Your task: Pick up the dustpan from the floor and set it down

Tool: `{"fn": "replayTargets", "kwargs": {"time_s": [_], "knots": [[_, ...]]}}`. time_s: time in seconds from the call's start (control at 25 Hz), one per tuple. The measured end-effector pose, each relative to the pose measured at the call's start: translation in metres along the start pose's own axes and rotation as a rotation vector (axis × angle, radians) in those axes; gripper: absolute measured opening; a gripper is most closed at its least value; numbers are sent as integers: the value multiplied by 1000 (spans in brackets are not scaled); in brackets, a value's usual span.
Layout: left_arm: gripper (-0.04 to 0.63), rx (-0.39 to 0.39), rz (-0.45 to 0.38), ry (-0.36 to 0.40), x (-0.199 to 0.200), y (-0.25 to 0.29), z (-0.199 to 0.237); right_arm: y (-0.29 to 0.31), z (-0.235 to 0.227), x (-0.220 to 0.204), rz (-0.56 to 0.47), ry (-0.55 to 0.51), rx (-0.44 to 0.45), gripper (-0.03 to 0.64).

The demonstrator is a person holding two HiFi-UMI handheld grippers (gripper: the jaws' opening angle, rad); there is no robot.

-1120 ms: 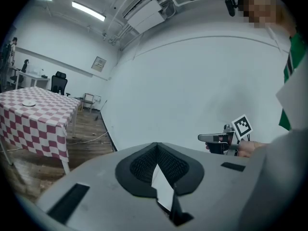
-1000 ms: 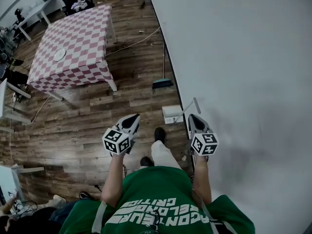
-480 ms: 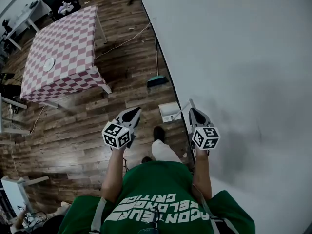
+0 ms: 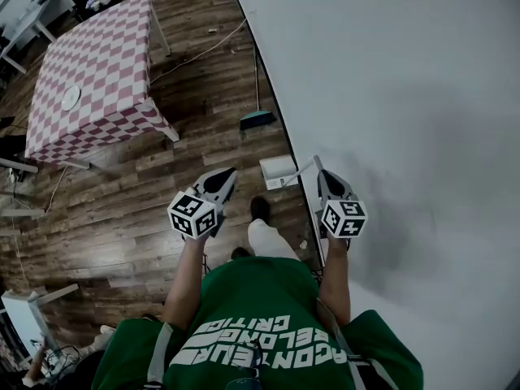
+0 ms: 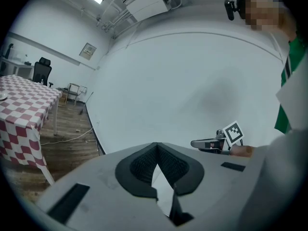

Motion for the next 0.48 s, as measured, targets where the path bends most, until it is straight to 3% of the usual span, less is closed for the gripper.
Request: {"fn": "replayTargets", "kwargs": {"time_s": [0.16, 0.36, 0.48], "knots": [[3, -12, 11, -10, -5, 7, 1, 13, -19, -16, 54, -9, -58, 9], [4, -12, 24, -23, -9, 16, 4, 38, -38, -43, 149, 11, -69, 11], [3, -21, 37, -17, -8, 25, 6, 58, -49, -57, 209, -29, -88, 25]]}}
Point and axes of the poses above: the fingertips, and each gripper's own axes: y forward along the fingers, z to its left, x out of its top, the point moved 1 cm from there along -y, backward along the fingers, and after that the axes turned 10 degrees about -x, right-handed, at the moved point
